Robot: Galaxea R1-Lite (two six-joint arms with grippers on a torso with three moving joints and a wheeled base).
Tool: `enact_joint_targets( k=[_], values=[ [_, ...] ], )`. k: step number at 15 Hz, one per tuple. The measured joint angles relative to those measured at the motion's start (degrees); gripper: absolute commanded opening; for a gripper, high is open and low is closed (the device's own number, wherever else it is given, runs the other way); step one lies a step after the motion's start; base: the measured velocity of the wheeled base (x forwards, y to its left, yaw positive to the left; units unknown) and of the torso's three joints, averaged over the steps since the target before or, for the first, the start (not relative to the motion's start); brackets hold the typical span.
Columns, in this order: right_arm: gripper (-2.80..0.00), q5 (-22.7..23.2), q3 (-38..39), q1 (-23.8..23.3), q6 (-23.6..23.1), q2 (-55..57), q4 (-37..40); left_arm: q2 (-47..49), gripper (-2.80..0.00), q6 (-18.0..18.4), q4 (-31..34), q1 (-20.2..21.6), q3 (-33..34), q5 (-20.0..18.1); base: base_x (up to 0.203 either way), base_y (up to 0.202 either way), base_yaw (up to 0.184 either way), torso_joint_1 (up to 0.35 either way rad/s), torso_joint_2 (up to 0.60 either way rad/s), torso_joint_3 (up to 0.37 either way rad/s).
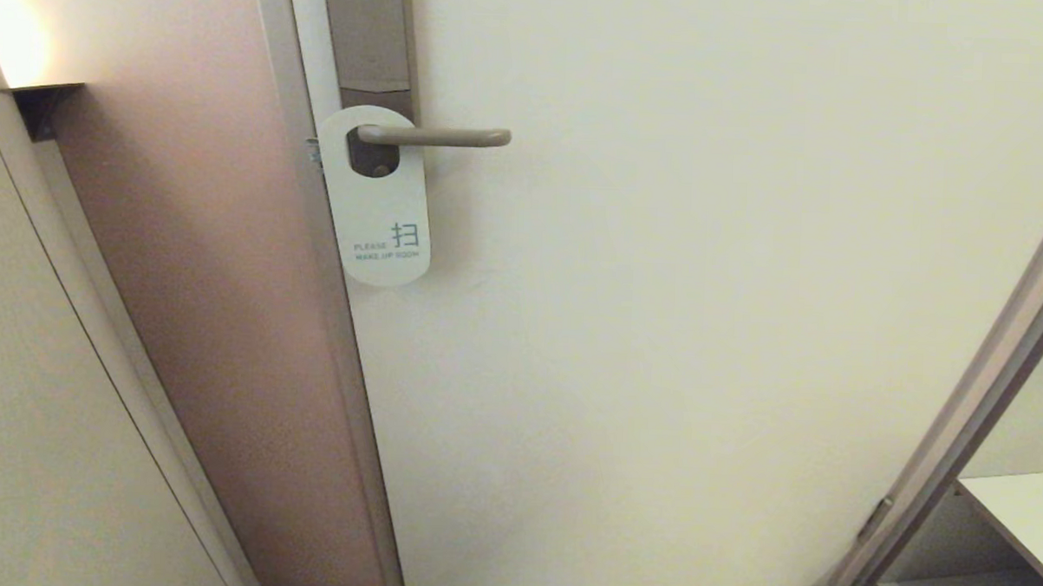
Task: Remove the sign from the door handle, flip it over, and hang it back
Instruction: Take down the sign
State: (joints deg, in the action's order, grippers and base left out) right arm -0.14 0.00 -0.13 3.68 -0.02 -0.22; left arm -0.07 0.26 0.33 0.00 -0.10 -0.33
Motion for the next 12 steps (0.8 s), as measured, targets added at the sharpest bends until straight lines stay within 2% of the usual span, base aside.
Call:
enact_joint_targets(
  k=[12],
  values=[
    [-2.80,0.0,0.0,0.0,0.0,0.0,0.0,0.0,-2.80,0.7,0.0,0.0,0.0,0.0,0.000,0.000,0.000,0.000,0.00,0.000]
  ],
)
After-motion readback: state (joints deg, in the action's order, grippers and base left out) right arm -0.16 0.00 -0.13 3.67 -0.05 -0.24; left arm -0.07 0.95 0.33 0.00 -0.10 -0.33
